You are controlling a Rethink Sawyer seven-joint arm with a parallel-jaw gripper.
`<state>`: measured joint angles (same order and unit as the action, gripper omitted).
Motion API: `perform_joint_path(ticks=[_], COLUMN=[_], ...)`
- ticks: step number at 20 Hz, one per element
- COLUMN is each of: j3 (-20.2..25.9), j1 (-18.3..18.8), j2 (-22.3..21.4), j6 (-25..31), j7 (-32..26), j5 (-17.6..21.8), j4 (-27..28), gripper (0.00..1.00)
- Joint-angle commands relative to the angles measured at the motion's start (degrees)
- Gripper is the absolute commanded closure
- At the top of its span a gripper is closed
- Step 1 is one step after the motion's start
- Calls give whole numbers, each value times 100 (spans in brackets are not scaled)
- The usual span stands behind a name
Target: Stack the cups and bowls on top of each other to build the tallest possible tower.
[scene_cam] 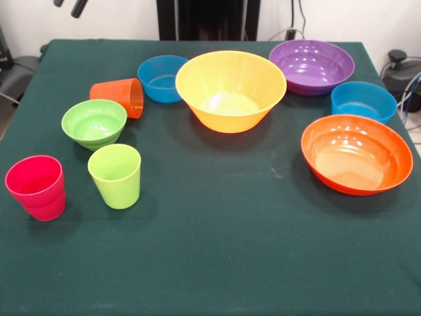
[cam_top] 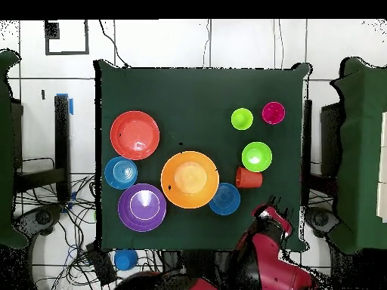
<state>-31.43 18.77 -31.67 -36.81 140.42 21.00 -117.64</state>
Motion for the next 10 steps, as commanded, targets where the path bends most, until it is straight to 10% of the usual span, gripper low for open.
perform_joint_path(ticks=[1, 10], j3=[1388, 1703], j1=[148, 59], j2=[-344, -602], j6=[1338, 1669], j7=[505, 521], j5=[451, 88], j4=[378, 185], gripper=[0, 0])
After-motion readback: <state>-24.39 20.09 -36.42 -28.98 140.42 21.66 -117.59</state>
